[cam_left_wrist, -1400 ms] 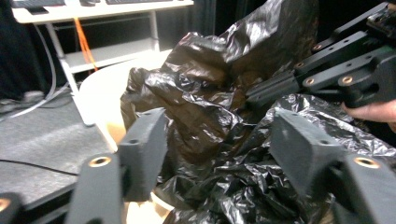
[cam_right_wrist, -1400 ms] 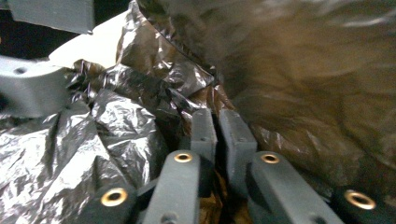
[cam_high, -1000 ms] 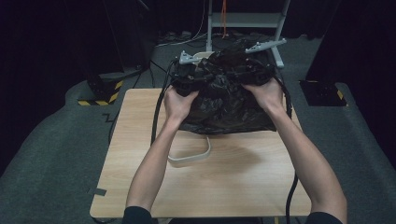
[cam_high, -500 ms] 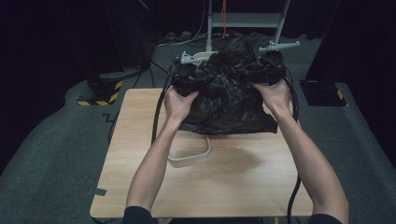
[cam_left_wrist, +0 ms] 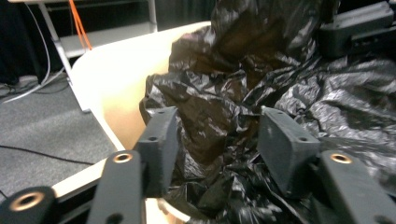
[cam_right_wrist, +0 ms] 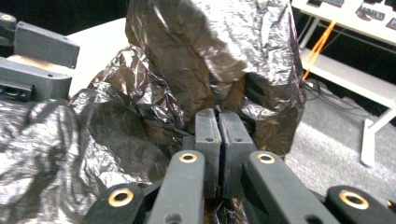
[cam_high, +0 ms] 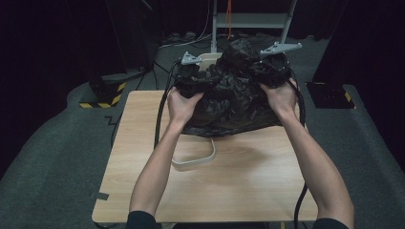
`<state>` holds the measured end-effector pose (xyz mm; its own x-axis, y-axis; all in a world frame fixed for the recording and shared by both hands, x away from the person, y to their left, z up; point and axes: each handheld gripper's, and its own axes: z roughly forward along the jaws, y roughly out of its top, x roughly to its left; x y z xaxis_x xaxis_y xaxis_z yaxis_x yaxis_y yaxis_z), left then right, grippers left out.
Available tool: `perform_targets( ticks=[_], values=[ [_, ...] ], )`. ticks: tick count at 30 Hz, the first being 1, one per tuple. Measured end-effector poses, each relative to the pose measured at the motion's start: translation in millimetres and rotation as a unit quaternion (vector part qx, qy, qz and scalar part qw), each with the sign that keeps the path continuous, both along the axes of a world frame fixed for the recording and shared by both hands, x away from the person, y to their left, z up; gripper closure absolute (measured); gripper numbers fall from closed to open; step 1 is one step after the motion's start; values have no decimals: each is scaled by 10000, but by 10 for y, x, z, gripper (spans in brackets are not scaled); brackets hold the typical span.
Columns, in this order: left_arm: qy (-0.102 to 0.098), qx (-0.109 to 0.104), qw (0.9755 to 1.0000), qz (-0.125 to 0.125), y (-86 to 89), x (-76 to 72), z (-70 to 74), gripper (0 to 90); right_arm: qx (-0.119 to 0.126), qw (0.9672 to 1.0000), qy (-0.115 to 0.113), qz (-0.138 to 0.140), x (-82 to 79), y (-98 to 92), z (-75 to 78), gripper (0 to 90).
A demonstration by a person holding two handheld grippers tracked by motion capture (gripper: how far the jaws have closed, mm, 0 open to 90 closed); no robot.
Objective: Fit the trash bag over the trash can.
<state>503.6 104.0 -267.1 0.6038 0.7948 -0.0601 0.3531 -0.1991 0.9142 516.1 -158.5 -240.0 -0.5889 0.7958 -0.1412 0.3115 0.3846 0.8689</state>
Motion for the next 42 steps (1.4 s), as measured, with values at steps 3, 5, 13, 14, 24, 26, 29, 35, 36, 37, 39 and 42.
perform_targets(
  ticks=[3,5,13,14,24,26,29,35,36,37,39,42],
  values=[
    [-66,-149,9999,-7,56,-61,57,420,-32,10000,-9,83,-7,43,45,888],
    [-116,-262,9996,-59,98,-107,91,399,-25,9999,23,153,4,77,63,890],
    [-86,-279,9988,-401,151,-242,112,357,-151,9967,677,426,187,283,-17,891],
    [-72,-246,9988,-416,148,-252,105,357,-151,9959,772,448,218,300,-33,891],
    [-28,-74,9988,-480,69,-217,23,548,-99,9889,1322,667,355,344,-142,823],
    [-29,-181,9980,-613,67,-219,23,621,-37,9884,1337,717,342,332,-135,757],
    [-174,-119,9982,-556,68,-251,45,730,74,9900,1168,792,288,300,-89,676],
    [-161,-204,9982,-532,141,-244,68,838,109,9958,612,669,132,189,93,612],
    [-162,-223,9983,-523,153,-238,71,845,172,9965,539,619,115,159,117,608],
    [-145,-237,9983,-519,162,-232,75,851,228,9970,484,562,105,128,132,602],
    [-141,-215,9984,-502,172,-224,87,858,257,9976,487,426,118,87,130,575],
    [-171,-181,9985,-490,175,-228,113,866,192,9975,622,270,193,83,71,565]
  ],
)
